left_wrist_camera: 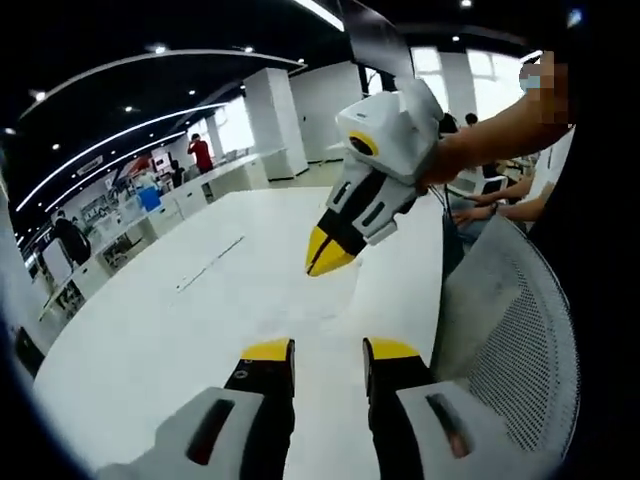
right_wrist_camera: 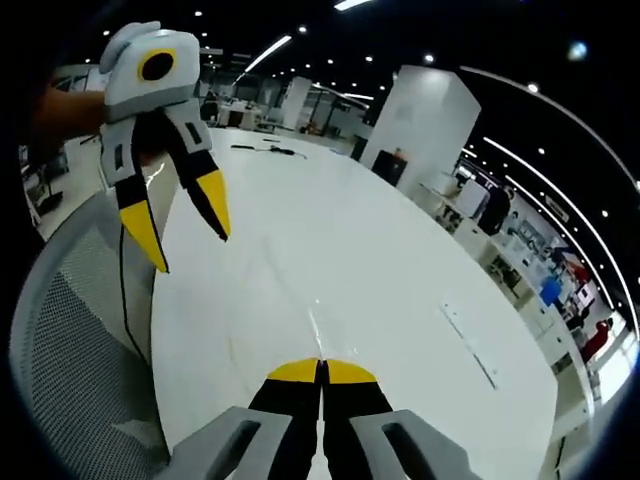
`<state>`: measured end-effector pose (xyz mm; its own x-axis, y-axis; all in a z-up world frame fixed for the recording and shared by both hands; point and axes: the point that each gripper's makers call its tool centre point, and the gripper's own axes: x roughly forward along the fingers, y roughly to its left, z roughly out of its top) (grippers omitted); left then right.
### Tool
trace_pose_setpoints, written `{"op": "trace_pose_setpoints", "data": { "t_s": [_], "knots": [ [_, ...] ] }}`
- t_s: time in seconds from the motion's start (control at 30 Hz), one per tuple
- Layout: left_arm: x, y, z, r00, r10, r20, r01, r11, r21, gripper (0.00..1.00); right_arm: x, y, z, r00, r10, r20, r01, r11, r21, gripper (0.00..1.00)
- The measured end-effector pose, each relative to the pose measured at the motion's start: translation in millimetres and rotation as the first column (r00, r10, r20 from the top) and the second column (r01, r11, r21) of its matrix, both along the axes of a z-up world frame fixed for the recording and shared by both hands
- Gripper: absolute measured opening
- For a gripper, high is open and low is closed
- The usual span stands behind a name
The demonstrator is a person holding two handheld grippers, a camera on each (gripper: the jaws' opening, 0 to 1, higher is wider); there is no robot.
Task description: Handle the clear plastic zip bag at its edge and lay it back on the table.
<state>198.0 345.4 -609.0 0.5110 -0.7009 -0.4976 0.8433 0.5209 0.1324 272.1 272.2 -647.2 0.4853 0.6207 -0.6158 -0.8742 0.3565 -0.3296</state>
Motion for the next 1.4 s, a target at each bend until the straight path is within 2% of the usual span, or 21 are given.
{"op": "trace_pose_setpoints", "data": {
  "t_s": [0.27, 0.6, 0.73, 0.9, 1.1, 1.4],
  "knots": [
    [-9.7, 17, -8.3, 0.998, 0.067, -0.021, -0.068, 0.997, -0.025, 0.33, 14, 4, -9.3, 0.998, 0.006, 0.060, -0.004, 0.999, -0.039, 0.00],
    [-13.1, 29, -19.8, 0.996, 0.090, -0.026, -0.091, 0.995, -0.034, 0.36, 16, 12, -24.7, 0.994, 0.034, 0.102, -0.026, 0.996, -0.085, 0.00],
    [-10.0, 42, -24.6, 0.995, 0.101, -0.018, -0.102, 0.994, -0.042, 0.39, 13, 15, -35.0, 0.994, 0.041, 0.099, -0.031, 0.995, -0.098, 0.00],
    [-12.2, 45, -27.0, 0.991, 0.129, -0.020, -0.130, 0.989, -0.064, 0.43, 7, 18, -52.0, 0.998, 0.044, 0.044, -0.040, 0.995, -0.093, 0.00],
    [-17.8, 45, -27.0, 0.989, 0.148, -0.020, -0.149, 0.986, -0.070, 0.47, 5, 17, -65.0, 0.999, 0.034, 0.012, -0.033, 0.994, -0.106, 0.00],
    [-24.1, 50, -29.2, 0.987, 0.158, -0.015, -0.159, 0.986, -0.049, 0.48, 4, 11, -88.0, 0.999, 0.016, 0.027, -0.011, 0.987, -0.161, 0.00]
  ]
}}
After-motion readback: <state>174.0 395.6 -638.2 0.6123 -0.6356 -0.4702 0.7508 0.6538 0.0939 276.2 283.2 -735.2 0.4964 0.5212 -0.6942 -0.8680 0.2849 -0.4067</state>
